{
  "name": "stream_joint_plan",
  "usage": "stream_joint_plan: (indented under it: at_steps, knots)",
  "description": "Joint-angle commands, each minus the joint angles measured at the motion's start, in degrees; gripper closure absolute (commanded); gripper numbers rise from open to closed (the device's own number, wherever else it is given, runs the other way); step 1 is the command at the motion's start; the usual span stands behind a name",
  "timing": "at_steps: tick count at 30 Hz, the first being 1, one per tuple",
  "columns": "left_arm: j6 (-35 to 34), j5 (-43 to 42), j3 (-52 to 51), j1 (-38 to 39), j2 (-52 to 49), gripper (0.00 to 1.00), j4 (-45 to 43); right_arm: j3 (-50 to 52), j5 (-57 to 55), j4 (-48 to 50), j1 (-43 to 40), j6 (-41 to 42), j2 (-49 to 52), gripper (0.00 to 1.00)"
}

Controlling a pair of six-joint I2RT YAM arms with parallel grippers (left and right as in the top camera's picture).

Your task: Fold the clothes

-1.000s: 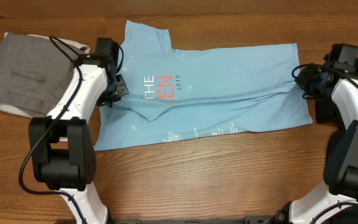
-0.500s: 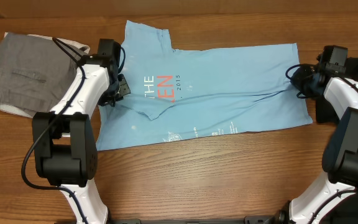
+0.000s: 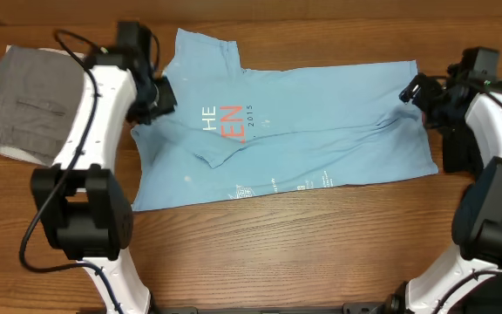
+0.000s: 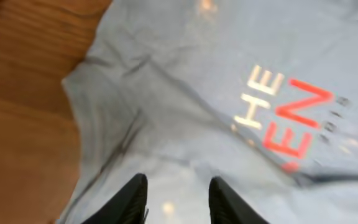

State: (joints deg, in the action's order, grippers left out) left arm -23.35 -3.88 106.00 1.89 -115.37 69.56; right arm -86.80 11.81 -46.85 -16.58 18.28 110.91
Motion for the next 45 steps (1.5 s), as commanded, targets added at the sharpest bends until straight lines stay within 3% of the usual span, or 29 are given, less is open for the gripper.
stream_joint_plan:
  at_steps: [1, 4, 6, 9, 11, 12, 13, 19, 22, 24, 35, 42, 45]
  knots:
    - [2.89, -2.29, 5.09, 0.31, 1.75, 0.62, 5.81, -4.63, -0.52, -5.68, -0.44, -0.52, -5.55, 0.0]
    - [3.1, -2.14, 5.18, 1.05, 2.29, 0.59, 10.93, -4.94, -1.7, -11.74, -0.92, -0.52, -5.92, 0.0]
    - [3.23, -2.16, 4.79, 1.38, 2.29, 0.59, 13.57, -4.68, -1.88, -15.8, -1.86, -0.52, -5.77, 0.08]
    - [3.26, -2.73, 3.91, 1.51, 2.27, 0.56, 15.17, -3.58, -1.88, -17.42, -4.04, -0.55, -5.68, 0.38]
    - [3.23, -4.76, 3.19, 1.53, 2.27, 0.56, 15.65, -2.82, -1.79, -18.08, -5.31, -0.52, -5.46, 0.8]
    - [3.23, -5.81, 2.82, 1.57, 2.27, 0.57, 15.98, -2.45, -1.66, -18.95, -5.75, -0.55, -5.38, 0.92]
    - [3.21, -6.67, 2.43, 1.7, 2.27, 0.57, 16.46, -2.03, -1.66, -19.87, -5.95, -0.55, -5.31, 0.96]
    - [0.98, -6.27, -1.09, 4.68, 2.27, 0.58, 17.66, 2.43, 2.93, -23.17, -5.25, -0.87, -5.31, 0.96]
    - [0.59, -6.29, -5.62, 7.52, 2.27, 0.76, 15.8, 5.03, 5.42, -22.95, -3.89, -3.69, -5.31, 0.96]
    - [0.63, -6.25, -9.03, 9.49, 2.27, 0.8, 15.17, 6.58, 5.35, -22.86, -2.82, -3.78, -5.31, 0.96]
    - [-1.14, -5.16, -28.57, 12.66, 2.27, 0.85, 0.74, 15.91, 2.47, -13.29, -0.5, -1.79, -5.31, 0.96]
    - [-1.68, -0.31, -32.46, 11.52, 2.25, 0.84, -3.28, 23.19, 1.73, 1.18, -0.5, -1.77, -5.31, 0.96]
    - [-2.67, 3.02, -32.48, 11.52, 2.25, 0.83, -3.41, 24.33, -1.88, 1.79, -0.52, 0.17, -5.31, 0.96]
